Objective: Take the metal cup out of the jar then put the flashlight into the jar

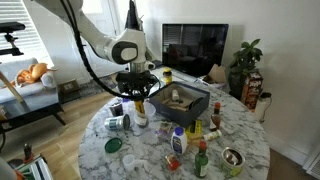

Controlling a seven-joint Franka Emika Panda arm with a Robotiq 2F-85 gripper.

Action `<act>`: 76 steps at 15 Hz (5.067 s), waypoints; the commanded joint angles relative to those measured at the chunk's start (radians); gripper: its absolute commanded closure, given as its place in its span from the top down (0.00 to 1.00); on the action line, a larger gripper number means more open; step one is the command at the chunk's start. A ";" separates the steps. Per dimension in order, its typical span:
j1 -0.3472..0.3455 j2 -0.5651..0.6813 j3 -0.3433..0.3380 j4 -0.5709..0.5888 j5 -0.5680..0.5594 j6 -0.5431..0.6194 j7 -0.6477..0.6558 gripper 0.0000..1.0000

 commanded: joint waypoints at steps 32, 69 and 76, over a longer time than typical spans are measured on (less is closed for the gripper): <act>-0.131 0.041 -0.037 -0.051 0.409 0.041 -0.221 1.00; -0.148 0.169 -0.019 0.009 0.289 0.024 -0.166 0.85; -0.151 0.206 -0.004 0.031 0.245 0.012 -0.140 0.21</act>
